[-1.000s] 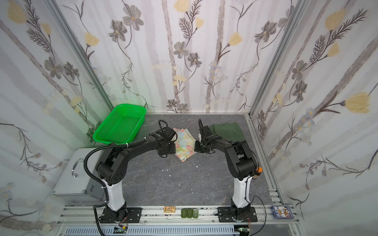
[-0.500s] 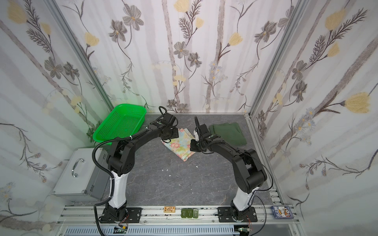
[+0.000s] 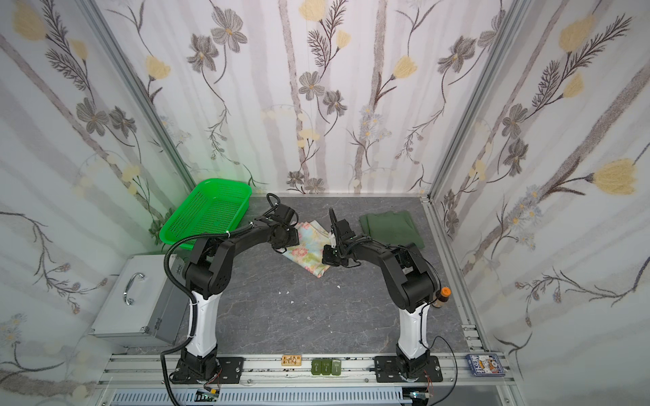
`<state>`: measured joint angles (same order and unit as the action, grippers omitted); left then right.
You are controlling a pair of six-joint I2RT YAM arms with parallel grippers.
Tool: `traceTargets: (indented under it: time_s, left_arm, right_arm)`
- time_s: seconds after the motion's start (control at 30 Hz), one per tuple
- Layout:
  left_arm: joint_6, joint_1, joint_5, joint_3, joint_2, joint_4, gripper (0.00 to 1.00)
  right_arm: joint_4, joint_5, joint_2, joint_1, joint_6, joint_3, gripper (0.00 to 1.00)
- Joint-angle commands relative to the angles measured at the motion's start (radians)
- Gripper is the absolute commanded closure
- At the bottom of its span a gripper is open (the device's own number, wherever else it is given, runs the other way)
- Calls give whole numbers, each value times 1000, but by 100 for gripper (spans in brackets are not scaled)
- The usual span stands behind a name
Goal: Fold and stack skirts
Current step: Rotate the skirt at the center of the table, then pick up the skirt from the center of the table.
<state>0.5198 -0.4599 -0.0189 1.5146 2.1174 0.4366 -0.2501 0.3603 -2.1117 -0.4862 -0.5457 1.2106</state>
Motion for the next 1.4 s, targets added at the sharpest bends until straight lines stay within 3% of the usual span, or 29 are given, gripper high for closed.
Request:
traceTargets:
  time_s: [0.0, 0.23, 0.3, 0.33, 0.37, 0.43, 0.47, 0.57, 0.77, 1.03, 1.37]
  left_arm:
    - [43, -1, -14, -83, -50, 30, 38]
    - [93, -48, -45, -227, -199, 17, 38]
    - [108, -58, -51, -256, -235, 17, 38]
    - [113, -60, -55, -261, -257, 17, 38]
    - [118, -60, -56, -264, -274, 19, 38]
    - [120, -60, -56, -257, -303, 19, 37]
    - [120, -60, -61, -245, -312, 18, 37]
    - [109, -65, -88, -181, -300, 16, 37]
    - [62, -95, -92, -37, -173, 17, 37]
    - [48, -86, -72, 10, -47, 14, 38]
    - [50, -86, -87, -25, -4, 7, 38]
  right_arm:
    - [24, -12, -10, 21, 29, -8, 95]
    - [2, -19, 17, 67, 71, -19, 94]
    - [5, 0, 55, 79, 79, -31, 89]
    - [10, 15, 83, 86, 84, -44, 76]
    - [11, 23, 112, 94, 84, -58, 54]
    - [31, 53, 164, 111, 86, -98, 28]
    - [45, 77, 185, 120, 85, -121, 19]
    - [121, 180, 214, 139, 74, -193, 7]
    - [270, 274, 177, 140, 3, -280, 5]
    - [362, 324, 126, 138, -46, -289, 9]
    - [476, 369, 46, 110, -115, -308, 30]
